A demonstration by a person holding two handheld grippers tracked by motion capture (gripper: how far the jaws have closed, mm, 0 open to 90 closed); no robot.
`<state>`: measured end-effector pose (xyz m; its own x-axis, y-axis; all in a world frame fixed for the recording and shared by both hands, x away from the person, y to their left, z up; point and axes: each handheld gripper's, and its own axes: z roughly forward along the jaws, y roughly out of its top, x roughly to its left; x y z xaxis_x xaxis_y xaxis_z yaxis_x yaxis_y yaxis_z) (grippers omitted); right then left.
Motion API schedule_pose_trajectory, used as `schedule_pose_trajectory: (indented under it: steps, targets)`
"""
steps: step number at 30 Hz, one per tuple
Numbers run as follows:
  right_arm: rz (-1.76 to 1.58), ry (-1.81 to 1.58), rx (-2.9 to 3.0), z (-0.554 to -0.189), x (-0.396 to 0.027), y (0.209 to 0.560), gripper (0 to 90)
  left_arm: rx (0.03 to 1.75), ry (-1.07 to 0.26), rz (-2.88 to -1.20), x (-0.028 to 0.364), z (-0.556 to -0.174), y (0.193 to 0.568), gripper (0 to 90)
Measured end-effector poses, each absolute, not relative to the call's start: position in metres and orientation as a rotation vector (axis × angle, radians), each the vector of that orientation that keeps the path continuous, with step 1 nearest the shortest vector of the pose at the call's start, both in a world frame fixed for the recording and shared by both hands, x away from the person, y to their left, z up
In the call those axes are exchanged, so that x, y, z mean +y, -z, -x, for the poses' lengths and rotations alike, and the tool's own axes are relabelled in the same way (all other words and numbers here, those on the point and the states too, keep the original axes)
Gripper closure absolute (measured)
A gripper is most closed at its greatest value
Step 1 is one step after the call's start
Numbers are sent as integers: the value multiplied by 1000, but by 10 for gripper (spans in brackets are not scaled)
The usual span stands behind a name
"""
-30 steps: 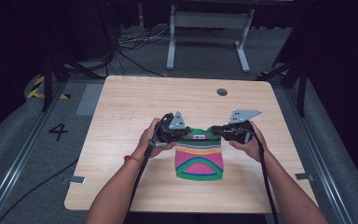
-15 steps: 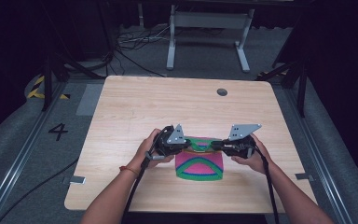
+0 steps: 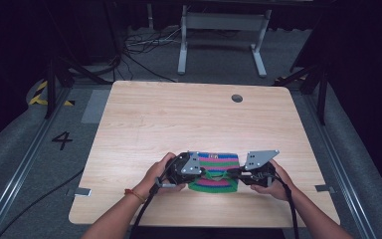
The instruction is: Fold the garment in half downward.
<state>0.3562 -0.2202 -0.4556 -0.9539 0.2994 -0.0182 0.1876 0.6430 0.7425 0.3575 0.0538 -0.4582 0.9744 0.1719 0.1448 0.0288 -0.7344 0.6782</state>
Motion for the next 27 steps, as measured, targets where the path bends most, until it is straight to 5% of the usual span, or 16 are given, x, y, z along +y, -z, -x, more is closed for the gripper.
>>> schedule_pose_trajectory:
  steps: [19,27]
  targets:
    - [-443,-1167,2808,-333,-229,480,780,171,-195,-2439,75,-338,485,754]
    - [-503,-1178,2767,-332,-236,490,639,211,-171,-2381,81,-341,494,760]
